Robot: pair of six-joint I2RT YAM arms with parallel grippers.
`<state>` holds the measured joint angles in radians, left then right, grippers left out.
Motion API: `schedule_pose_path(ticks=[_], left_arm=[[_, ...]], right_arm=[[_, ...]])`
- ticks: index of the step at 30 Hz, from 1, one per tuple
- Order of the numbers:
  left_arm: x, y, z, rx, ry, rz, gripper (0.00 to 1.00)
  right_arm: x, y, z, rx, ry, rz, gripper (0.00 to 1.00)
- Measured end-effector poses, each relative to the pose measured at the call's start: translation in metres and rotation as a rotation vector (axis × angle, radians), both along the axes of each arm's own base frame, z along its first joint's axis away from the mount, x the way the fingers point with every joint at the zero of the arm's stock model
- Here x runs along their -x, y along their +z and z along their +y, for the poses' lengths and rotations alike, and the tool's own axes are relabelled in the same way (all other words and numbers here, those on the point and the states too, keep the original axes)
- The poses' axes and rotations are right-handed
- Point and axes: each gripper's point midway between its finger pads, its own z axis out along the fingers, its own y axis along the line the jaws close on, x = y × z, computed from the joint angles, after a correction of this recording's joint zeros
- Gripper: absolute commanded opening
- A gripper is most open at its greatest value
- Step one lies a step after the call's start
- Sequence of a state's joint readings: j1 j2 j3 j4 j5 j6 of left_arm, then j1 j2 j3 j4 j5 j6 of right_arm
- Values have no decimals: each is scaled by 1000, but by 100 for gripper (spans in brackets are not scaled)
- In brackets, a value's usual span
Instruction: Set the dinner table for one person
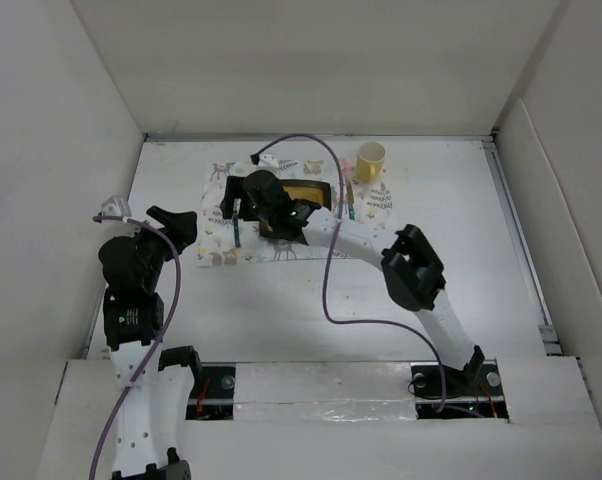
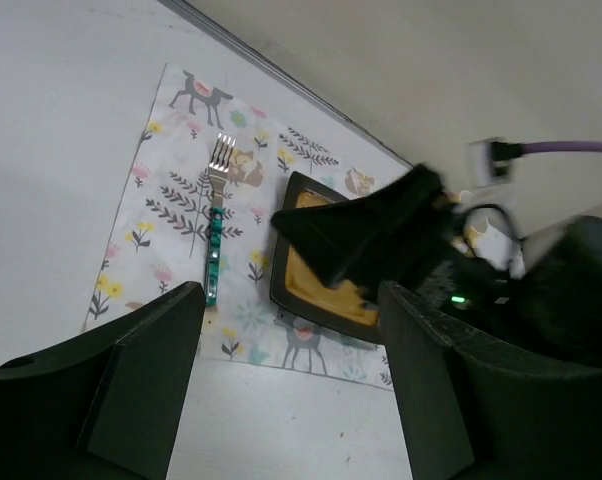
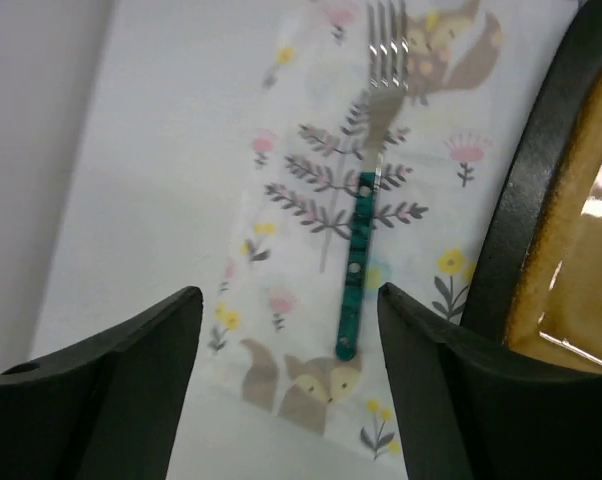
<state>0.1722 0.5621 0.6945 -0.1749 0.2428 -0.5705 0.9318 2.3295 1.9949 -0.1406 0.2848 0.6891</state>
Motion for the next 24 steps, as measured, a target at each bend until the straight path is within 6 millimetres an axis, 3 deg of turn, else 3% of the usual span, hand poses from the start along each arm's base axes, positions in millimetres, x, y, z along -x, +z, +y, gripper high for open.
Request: schedule_pose_path(ticks=[1,6,10,14,16,20,22,24], left_arm=[[0,1,-1,-10,-7,-6,68],[2,9,-7,-41,-56,-46,70],[3,19,-12,-54,-86,-89,70],[4,29,-17,-54,-110,-123,71],[7,42,-19,-56,-123,-144,71],[19,95,-23,-84,-131,-259,71],[28,114,-26,-97,-141,-310,71],[37,124,-30,-110,-156,-358,70]], right_arm=[[6,23,-4,-18,16,-36,100],[56,144,-30,-107,175,-259,100],[114,209,-80,-141,269,-423,100],[167,242,-167,-123,236,-559,100],[188,272,-229,-156,137,-648,100],[221,326,-361,-305,-153,-793,100],[231,331,-413,-363,-295,-821,100],[231,319,-439,-363,-391,-817,100]])
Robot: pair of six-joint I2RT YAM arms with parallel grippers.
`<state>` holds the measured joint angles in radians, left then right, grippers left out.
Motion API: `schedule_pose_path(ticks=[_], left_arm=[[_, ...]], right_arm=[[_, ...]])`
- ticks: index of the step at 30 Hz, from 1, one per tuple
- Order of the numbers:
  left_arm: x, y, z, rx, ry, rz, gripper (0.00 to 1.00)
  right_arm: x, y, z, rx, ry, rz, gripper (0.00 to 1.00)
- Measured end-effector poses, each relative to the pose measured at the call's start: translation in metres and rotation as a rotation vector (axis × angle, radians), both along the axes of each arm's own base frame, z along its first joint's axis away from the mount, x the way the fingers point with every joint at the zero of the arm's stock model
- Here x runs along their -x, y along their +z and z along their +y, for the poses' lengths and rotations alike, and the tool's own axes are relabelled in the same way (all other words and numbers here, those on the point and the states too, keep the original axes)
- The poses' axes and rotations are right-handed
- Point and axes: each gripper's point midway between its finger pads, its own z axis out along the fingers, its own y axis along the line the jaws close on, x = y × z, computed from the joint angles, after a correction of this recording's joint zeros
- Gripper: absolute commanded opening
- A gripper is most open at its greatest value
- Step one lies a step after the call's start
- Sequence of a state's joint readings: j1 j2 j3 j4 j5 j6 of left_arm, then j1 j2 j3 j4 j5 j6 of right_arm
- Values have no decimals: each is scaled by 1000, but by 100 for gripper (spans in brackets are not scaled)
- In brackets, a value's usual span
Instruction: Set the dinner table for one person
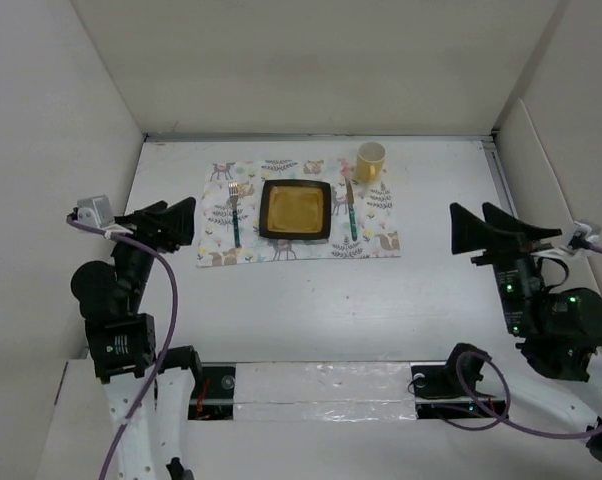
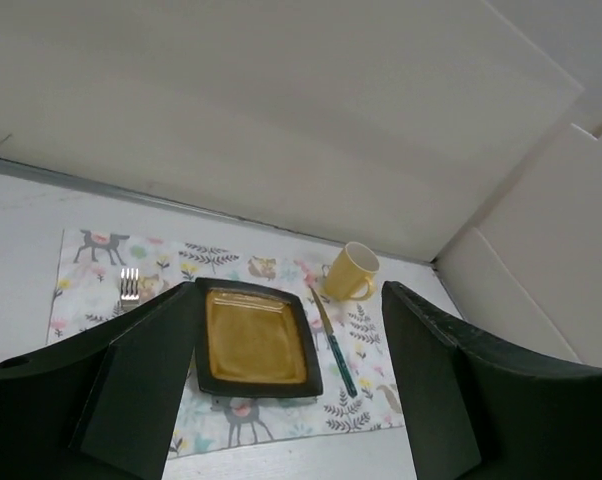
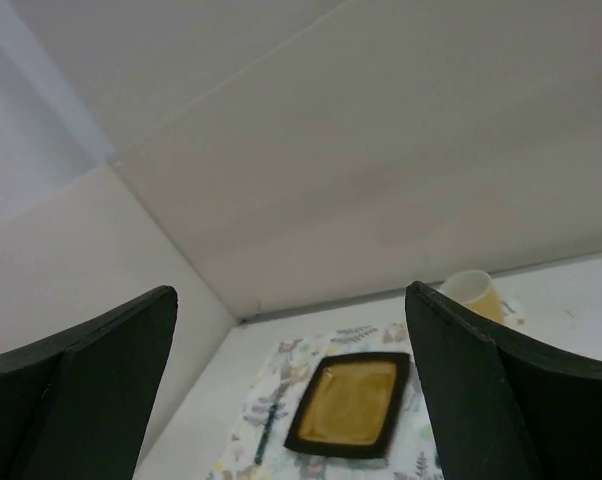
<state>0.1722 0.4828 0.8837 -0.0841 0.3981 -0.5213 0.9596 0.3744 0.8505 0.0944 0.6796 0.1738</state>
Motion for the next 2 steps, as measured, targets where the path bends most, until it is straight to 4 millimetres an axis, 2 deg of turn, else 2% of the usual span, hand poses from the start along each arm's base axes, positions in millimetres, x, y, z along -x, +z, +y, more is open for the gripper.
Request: schedule_pose_path(ticks=[2], left_arm=[[1,-6,-3,-4,-18,-8,71]], right_arm=[[-11,-24,6,42,-32,48,100]])
